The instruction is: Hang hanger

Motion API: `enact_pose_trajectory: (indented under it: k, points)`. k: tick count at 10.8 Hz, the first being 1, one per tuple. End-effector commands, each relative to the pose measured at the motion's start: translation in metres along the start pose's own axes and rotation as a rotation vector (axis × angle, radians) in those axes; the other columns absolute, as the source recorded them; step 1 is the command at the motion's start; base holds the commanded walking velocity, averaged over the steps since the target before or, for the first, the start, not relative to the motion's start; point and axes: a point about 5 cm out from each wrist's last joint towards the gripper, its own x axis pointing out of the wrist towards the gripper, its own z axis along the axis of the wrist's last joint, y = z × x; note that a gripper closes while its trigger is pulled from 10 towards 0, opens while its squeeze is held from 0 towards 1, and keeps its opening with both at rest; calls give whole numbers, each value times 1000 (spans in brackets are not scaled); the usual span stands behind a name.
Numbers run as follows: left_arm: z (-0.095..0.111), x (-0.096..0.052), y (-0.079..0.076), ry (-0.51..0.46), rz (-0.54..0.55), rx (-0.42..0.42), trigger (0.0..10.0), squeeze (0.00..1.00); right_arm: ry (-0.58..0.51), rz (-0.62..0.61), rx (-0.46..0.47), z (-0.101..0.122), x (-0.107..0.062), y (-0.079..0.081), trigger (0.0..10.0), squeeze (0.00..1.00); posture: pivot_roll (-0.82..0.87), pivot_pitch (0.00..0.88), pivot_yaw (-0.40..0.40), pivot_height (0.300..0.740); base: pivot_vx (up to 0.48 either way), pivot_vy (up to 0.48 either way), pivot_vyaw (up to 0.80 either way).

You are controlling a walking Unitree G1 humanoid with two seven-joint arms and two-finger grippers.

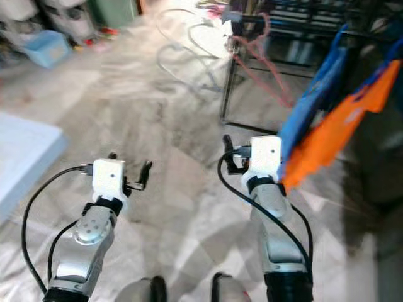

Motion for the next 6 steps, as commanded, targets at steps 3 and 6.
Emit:
enact_pose_trajectory:
  k: [3, 6]
  points:
    - [-4, -2, 0, 16, -5, 7, 10000, 0, 41, 14, 21, -15, -8, -3, 10000, 0, -95, 215, 45, 740, -283, 0, 0]
    - [-15, -9, 6, 56, 4, 20, 10000, 0, 98, 12, 21, -33, -18, -3, 10000, 0, -94, 212, 46, 740, -439, 0, 0]
